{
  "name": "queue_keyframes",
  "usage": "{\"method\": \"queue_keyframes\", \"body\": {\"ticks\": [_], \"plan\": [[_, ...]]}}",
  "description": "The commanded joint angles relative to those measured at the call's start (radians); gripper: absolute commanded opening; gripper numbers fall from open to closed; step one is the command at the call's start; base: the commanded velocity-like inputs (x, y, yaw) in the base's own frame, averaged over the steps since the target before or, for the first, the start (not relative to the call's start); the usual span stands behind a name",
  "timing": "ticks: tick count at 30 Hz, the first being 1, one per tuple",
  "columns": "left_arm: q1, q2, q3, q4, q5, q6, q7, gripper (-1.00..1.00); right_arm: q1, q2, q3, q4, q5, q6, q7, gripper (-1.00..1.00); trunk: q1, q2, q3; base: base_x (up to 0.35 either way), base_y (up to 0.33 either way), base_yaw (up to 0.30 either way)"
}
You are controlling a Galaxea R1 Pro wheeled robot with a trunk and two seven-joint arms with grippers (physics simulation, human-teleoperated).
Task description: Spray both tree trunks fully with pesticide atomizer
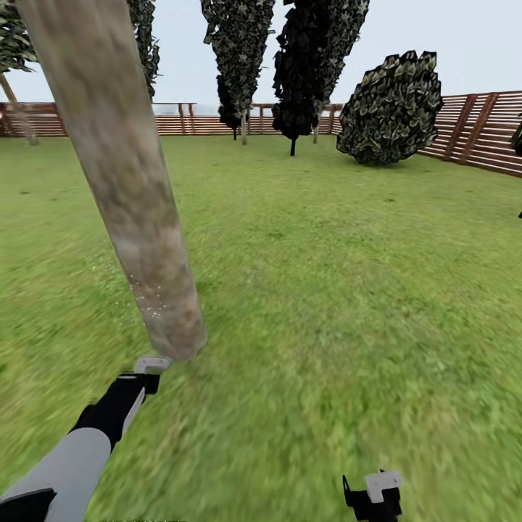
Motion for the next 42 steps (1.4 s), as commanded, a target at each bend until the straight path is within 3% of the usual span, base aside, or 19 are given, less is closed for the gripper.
{"method": "queue_keyframes", "body": {"ticks": [1, 9, 11, 14, 28, 34, 42], "plan": [[0.009, 0.000, 0.000, -0.001, -0.001, -0.001, 0.000, -1.00, 0.000, 0.000, 0.000, 0.000, 0.000, 0.000, 0.000, 1.00, 0.000, 0.000, 0.000, 0.026, -0.015, 0.277], [0.021, -0.014, 0.002, 0.012, 0.000, -0.105, 0.006, -1.00, 0.000, -0.001, -0.001, 0.000, 0.000, 0.000, 0.000, 1.00, 0.000, 0.000, 0.000, 0.004, -0.011, 0.245], [0.022, -0.011, 0.016, 0.016, 0.003, -0.108, 0.007, -1.00, 0.000, -0.001, -0.001, 0.000, 0.000, -0.001, 0.000, 1.00, 0.000, 0.000, 0.000, 0.000, -0.165, 0.052], [0.023, -0.012, 0.063, 0.025, 0.027, -0.113, 0.007, -1.00, 0.000, -0.001, -0.001, 0.000, 0.000, -0.001, 0.000, 1.00, 0.000, 0.000, 0.000, 0.000, -0.248, 0.010], [0.023, -0.016, 0.071, 0.035, 0.027, -0.110, 0.012, -1.00, 0.000, -0.005, -0.001, 0.000, -0.001, -0.003, -0.001, 1.00, 0.000, 0.000, 0.000, 0.000, -0.269, 0.003], [0.023, -0.007, 0.085, 0.034, 0.027, -0.108, 0.013, -1.00, 0.000, -0.004, -0.001, 0.000, -0.001, -0.003, 0.000, 1.00, 0.000, 0.000, 0.003, 0.061, -0.261, 0.200], [0.024, -0.017, 0.099, 0.034, 0.029, -0.111, 0.012, -1.00, 0.000, -0.006, -0.001, 0.002, -0.001, -0.003, 0.000, 1.00, 0.000, 0.000, 0.009, 0.232, -0.190, 0.244]]}}
